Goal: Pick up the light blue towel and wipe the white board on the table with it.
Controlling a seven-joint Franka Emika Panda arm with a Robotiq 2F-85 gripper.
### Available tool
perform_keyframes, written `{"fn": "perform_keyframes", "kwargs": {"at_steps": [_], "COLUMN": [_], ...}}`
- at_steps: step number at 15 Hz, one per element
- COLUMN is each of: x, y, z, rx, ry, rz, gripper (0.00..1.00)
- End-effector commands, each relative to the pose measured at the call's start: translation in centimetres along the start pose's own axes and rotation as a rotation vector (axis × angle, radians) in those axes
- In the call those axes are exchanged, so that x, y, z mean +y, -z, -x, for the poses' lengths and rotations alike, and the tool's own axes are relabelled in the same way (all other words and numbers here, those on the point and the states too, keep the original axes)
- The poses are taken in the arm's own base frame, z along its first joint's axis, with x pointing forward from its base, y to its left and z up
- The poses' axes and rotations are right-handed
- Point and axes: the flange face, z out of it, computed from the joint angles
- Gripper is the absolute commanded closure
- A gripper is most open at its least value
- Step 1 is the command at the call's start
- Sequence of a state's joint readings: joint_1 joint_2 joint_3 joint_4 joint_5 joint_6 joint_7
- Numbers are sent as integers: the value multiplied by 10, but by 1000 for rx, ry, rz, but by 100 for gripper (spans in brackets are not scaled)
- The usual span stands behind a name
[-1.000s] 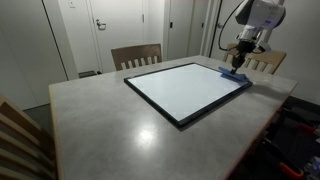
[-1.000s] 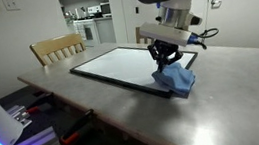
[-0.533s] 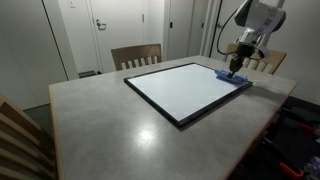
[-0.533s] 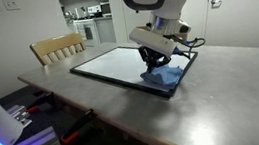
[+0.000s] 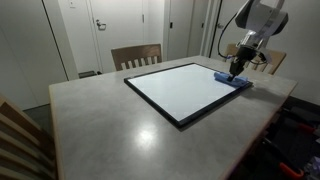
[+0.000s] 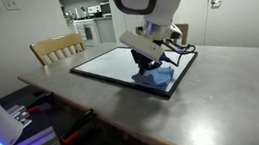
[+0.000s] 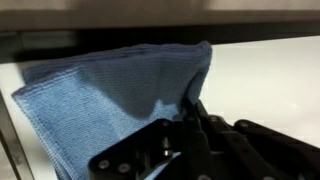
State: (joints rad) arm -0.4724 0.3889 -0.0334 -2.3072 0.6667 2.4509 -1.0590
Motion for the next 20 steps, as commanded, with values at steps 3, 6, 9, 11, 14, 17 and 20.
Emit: {"fn": "perform_keyframes", "kwargs": {"at_steps": [3,6,9,11,14,17,20], "x": [-34,-47,-58,-65,-75,-83,-91], "y": [-6,-15,-22,-27,-32,-36,-40], "z": [2,-1,-3,-4,-7,-12,-17], "rx": [-7,-24,-43,-52,-62,-70,-77], "ry": [32,57,73,81,94,106,118], "rz": [-18,-21,-27,-28,-28,-26,-26], "gripper": [99,99,99,99,99,99,99]}}
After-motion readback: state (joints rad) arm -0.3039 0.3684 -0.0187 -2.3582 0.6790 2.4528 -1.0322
